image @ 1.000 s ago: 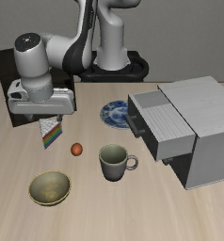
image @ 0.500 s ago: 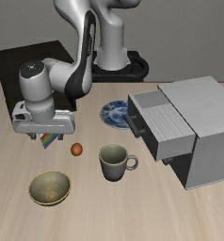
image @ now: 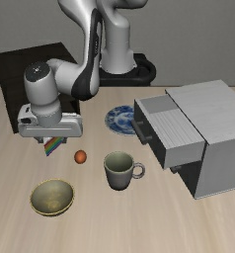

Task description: Pick up the cake and place it on the plate

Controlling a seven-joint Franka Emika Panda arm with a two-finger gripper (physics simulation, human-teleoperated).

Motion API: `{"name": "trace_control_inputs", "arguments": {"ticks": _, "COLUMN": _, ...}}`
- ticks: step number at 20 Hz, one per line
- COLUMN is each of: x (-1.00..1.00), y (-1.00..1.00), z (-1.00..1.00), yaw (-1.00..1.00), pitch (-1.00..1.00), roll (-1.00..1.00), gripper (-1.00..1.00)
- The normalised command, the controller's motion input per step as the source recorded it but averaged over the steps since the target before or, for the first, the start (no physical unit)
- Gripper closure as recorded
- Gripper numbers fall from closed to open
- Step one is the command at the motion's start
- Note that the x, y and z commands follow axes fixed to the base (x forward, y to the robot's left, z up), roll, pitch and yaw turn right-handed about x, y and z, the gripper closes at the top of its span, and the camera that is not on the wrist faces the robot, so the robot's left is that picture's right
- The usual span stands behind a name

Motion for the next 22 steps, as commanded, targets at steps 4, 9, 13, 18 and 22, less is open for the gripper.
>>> {"name": "trace_control_inputs", "arguments": {"ticks": 4, "x": 0.0, "y": 0.0, "z": 0.0, "yaw": 0.0, "pitch": 0.0, "roll": 0.0, "gripper": 1.0}}
{"name": "trace_control_inputs", "arguments": {"ticks": 9, "x": 0.0, "y": 0.0, "z": 1.0, "yaw": 0.0, "pitch": 0.0, "roll": 0.0, "gripper": 1.0}}
{"name": "trace_control_inputs", "arguments": {"ticks": 13, "x": 0.0, "y": 0.0, "z": 1.0, "yaw": 0.0, "pitch": 0.0, "roll": 0.0, "gripper": 1.0}}
{"name": "trace_control_inputs", "arguments": {"ticks": 18, "x": 0.0, "y": 0.8, "z": 0.2, "yaw": 0.0, "pitch": 0.0, "roll": 0.0, "gripper": 1.0}}
{"name": "trace_control_inputs", "arguments": {"ticks": 22, "x": 0.0, "y": 1.0, "z": 0.0, "yaw": 0.0, "pitch": 0.0, "roll": 0.0, "gripper": 1.0}}
